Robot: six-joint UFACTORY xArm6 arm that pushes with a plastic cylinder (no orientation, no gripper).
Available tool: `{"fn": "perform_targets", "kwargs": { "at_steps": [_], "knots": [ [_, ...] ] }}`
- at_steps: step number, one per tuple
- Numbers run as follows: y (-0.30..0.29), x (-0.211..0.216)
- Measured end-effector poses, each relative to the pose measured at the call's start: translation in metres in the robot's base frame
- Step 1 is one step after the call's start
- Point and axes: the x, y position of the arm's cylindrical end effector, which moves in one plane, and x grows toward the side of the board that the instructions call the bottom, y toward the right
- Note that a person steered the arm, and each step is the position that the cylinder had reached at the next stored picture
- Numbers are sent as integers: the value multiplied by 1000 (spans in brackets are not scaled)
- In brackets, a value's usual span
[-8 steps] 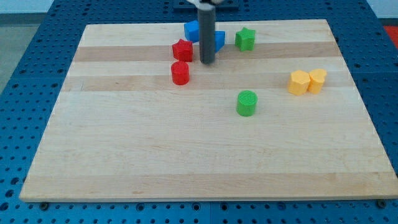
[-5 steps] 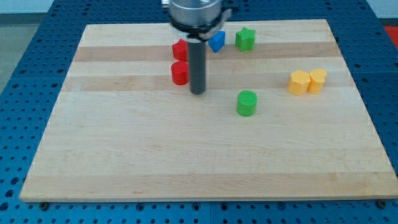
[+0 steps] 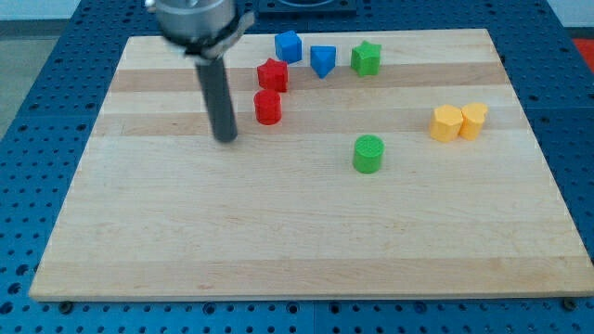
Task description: Move the red circle diagonally to the bottom left of the red star
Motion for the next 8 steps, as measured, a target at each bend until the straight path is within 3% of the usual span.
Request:
{"fn": "perform_targets", "kwargs": {
  "at_steps": [1, 2, 3, 8],
  "knots": [
    [6, 35],
    [76, -26],
    [112, -74],
    [50, -74]
  ]
}}
